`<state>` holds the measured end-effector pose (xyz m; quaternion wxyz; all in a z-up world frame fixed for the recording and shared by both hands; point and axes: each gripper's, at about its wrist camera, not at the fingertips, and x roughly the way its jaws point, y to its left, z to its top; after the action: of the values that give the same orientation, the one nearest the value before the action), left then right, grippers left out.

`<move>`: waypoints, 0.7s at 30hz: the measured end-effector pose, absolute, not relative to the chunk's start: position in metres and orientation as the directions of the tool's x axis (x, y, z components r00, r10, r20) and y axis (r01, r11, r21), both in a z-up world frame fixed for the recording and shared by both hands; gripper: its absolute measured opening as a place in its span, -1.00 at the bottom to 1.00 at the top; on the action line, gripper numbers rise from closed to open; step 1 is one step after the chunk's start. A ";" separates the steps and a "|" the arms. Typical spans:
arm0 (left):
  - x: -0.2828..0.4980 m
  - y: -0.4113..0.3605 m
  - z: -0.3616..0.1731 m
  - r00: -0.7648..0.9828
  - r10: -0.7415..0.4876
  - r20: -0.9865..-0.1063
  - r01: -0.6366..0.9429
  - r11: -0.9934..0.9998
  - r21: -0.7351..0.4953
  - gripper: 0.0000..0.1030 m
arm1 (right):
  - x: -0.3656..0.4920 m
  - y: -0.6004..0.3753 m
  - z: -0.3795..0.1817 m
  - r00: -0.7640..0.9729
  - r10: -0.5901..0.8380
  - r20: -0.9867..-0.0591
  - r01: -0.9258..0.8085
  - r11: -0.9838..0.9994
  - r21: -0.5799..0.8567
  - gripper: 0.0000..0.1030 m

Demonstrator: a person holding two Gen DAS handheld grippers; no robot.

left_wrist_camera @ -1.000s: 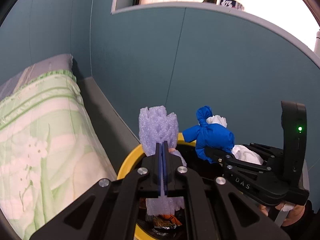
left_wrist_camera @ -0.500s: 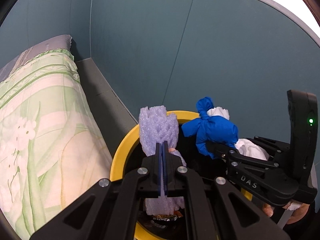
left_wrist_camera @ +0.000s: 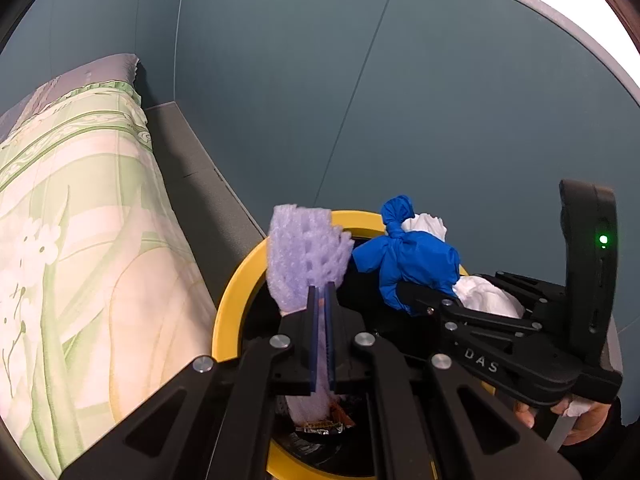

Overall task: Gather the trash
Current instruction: 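Open both tools to drop the foam net, glove and tissue into the bin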

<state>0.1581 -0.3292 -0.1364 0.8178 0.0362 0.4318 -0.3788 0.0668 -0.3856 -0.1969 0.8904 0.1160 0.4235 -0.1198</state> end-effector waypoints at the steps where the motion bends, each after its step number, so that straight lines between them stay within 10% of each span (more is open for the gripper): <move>1: 0.159 -0.328 -0.136 0.341 -0.588 -0.733 0.648 0.712 -0.270 -0.86 | 0.067 -0.385 -0.197 0.613 -0.118 -0.781 0.315 0.943 0.104 -0.30; 5: 0.159 -0.321 -0.135 0.364 -0.590 -0.721 0.628 0.726 -0.278 -0.20 | 0.068 -0.386 -0.196 0.613 -0.132 -0.779 0.329 0.939 0.099 -0.13; 21: 0.161 -0.291 -0.117 0.418 -0.596 -0.686 0.596 0.749 -0.288 -0.15 | 0.067 -0.374 -0.182 0.637 -0.177 -0.751 0.346 0.935 0.074 0.04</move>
<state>0.1614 -0.2910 -0.1169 0.8419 0.0004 0.4073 -0.3540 0.0672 -0.3744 -0.1819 0.8984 0.1059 0.4006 -0.1454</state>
